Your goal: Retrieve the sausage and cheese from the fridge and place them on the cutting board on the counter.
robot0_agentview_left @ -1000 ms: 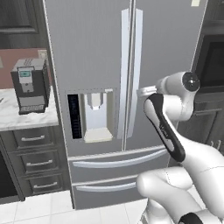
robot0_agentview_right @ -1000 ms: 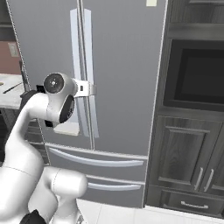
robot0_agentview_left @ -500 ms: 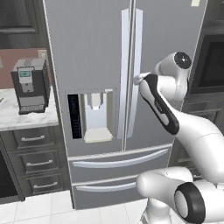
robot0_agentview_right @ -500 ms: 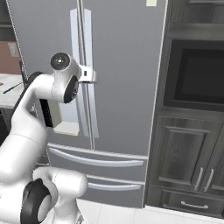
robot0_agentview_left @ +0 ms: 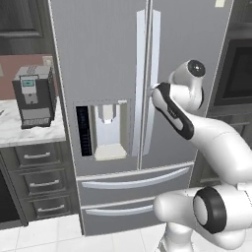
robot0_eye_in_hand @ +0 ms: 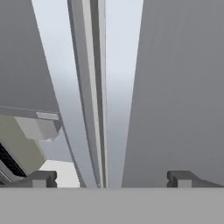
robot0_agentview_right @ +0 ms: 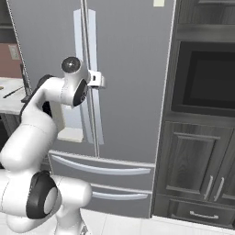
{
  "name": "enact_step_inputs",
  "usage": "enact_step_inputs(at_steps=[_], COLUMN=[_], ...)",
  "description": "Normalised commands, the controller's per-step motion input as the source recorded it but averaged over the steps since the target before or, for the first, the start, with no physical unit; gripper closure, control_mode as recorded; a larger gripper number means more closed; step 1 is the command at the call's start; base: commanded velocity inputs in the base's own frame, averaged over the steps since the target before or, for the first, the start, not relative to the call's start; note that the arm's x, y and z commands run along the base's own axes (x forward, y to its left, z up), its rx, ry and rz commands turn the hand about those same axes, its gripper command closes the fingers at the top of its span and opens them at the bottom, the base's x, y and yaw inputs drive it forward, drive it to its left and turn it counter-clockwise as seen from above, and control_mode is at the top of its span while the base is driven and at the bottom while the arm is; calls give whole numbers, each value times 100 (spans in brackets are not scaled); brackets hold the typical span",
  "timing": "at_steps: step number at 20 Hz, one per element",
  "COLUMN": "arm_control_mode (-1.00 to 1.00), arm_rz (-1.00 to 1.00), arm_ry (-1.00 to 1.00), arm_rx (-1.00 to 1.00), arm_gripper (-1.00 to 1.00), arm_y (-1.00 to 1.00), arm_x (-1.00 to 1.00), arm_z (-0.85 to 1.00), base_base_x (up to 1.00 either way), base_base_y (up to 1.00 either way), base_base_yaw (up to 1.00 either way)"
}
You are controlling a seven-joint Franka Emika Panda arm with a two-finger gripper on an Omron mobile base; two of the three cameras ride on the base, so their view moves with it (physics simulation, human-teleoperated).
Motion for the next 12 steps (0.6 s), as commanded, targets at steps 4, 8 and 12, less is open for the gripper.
enact_step_inputs(at_steps=[4,8,12], arm_control_mode=[-100,-100,-100], arm_rz=[0,0,0], arm_ry=[0,0,0], arm_rx=[0,0,0], arm_gripper=[-100,-100,-100], arm_y=[1,2,1], arm_x=[47,41,41], arm_z=[0,0,-1], base_base_x=[0,0,0], base_base_y=[0,0,0], base_base_yaw=[0,0,0])
